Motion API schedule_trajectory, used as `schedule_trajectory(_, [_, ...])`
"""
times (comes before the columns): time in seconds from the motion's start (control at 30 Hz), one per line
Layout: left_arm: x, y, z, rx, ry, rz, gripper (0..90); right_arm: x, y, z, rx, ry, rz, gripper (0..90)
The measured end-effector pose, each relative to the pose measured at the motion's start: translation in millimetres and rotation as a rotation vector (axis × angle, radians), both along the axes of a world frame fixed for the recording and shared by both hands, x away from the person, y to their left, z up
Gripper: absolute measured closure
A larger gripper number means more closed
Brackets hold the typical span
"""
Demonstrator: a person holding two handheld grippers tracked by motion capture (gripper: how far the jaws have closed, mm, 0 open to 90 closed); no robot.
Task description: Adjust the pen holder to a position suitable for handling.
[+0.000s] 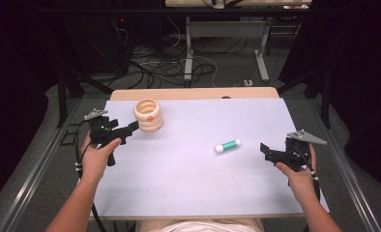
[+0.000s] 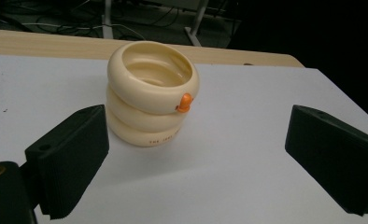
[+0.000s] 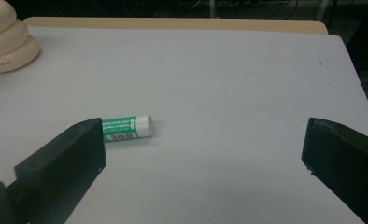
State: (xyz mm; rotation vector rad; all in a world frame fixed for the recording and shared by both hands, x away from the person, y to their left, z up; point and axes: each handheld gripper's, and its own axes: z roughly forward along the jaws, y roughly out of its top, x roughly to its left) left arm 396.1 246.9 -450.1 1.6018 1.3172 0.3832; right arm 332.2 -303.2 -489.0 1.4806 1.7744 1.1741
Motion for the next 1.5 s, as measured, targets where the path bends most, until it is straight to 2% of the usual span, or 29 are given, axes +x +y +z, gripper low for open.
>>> schedule_trajectory(0.07, [3.9,0.1,3.7,-0.019,0.014,0.005,7.7,-0.2,-0.8,0.1,0.007,0.007,-0.001,0.0])
schedule_trajectory(0.23, [14.3,0.5,11.1,-0.017,0.034,0.022,10.4,-0.5,-2.8,-0.8,0.015,0.026,-0.007,0.0])
schedule_trajectory(0.33, [20.0,0.7,14.2,-0.024,0.044,0.033,10.9,0.1,-3.6,-1.5,0.007,0.011,-0.012,0.0])
schedule_trajectory(0.4, [23.5,0.1,16.5,-0.040,0.062,0.036,12.5,-0.2,-4.2,-1.0,0.011,0.023,-0.007,0.0])
schedule_trajectory(0.43, [25.1,0.2,17.6,-0.045,0.072,0.039,13.1,0.4,-3.6,-2.0,0.016,0.011,-0.017,0.0])
schedule_trajectory(0.6, [34.5,0.0,20.3,-0.043,0.090,0.056,15.8,0.5,-4.2,-2.3,0.017,0.021,-0.019,0.0])
schedule_trajectory(0.67, [38.2,0.7,21.5,-0.052,0.100,0.068,15.8,0.3,-4.8,-2.1,0.014,0.031,-0.017,0.0])
schedule_trajectory(0.73, [42.4,0.5,21.8,-0.066,0.093,0.083,16.2,1.5,-4.7,-3.3,0.015,0.023,-0.020,0.0])
schedule_trajectory(0.87, [50.7,0.7,22.1,-0.064,0.123,0.107,17.2,1.8,-5.7,-3.7,0.009,0.032,-0.011,0.0])
schedule_trajectory(0.97, [57.0,1.5,21.0,-0.102,0.158,0.104,21.0,2.0,-4.2,-4.6,0.015,0.028,-0.016,0.0])
schedule_trajectory(1.1, [64.4,1.6,17.7,-0.134,0.174,0.110,23.7,1.8,-4.3,-4.6,0.013,0.041,-0.007,0.0])
schedule_trajectory(1.13, [65.7,2.1,17.0,-0.128,0.179,0.109,24.7,2.1,-4.0,-5.0,0.011,0.039,-0.007,0.0])
schedule_trajectory(1.17, [66.6,1.6,16.2,-0.124,0.185,0.128,25.9,2.2,-4.4,-5.1,0.008,0.039,0.000,0.0])
schedule_trajectory(1.2, [67.2,1.1,15.7,-0.101,0.189,0.158,26.7,2.3,-4.2,-5.6,0.009,0.040,0.001,0.0])
schedule_trajectory(1.27, [70.2,1.5,13.5,-0.081,0.186,0.167,31.6,2.4,-3.1,-6.4,0.010,0.043,0.006,0.0])
schedule_trajectory(1.43, [79.9,2.2,6.5,-0.099,0.209,0.201,32.3,2.5,-0.5,-7.9,0.009,0.055,0.020,0.0])
schedule_trajectory(1.5, [82.9,3.4,4.8,-0.088,0.221,0.215,32.4,2.9,-0.1,-8.4,0.006,0.051,0.020,0.0])
